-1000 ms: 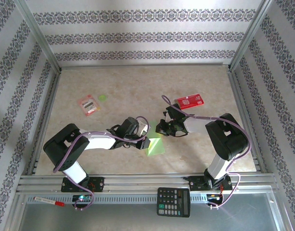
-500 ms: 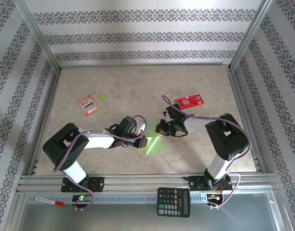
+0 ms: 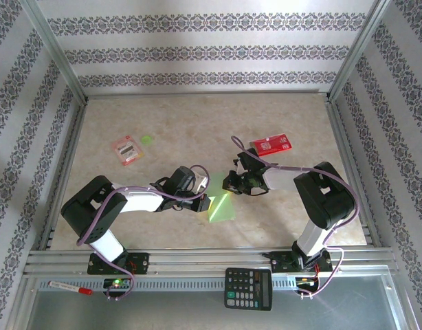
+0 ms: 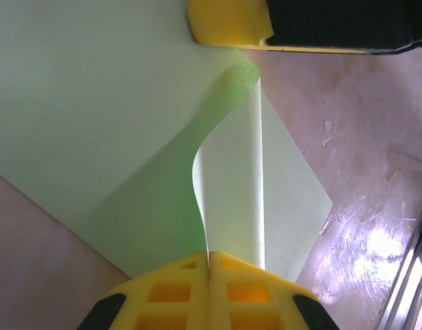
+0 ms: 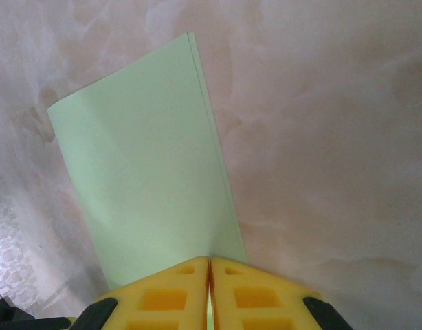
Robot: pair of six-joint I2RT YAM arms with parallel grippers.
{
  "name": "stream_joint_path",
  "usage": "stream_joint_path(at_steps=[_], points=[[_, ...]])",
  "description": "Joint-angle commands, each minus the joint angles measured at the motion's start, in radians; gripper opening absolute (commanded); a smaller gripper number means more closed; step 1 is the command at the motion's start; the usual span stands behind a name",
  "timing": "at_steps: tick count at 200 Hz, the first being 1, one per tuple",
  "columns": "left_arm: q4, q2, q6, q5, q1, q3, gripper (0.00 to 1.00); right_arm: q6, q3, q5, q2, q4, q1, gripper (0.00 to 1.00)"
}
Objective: Fold a paper plane with a square sheet of paper (pick it up from the middle)
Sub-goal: Fold the triangle at the bottom-center of the table.
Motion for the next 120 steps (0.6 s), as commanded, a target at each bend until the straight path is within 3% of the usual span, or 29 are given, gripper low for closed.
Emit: stream_joint_path(at_steps=[1,120], points=[[-0.036,0.006,0.024,-0.020,0.019,-0.013,0.00,-0.020,-0.012,0.030,0.012,-0.025,0.016,0.11],[-0.070,0.045,0.020,-0.003,0.024,0.032,0.00,-0.022,-0.012,0.031,0.015,-0.025,0.021,0.11]])
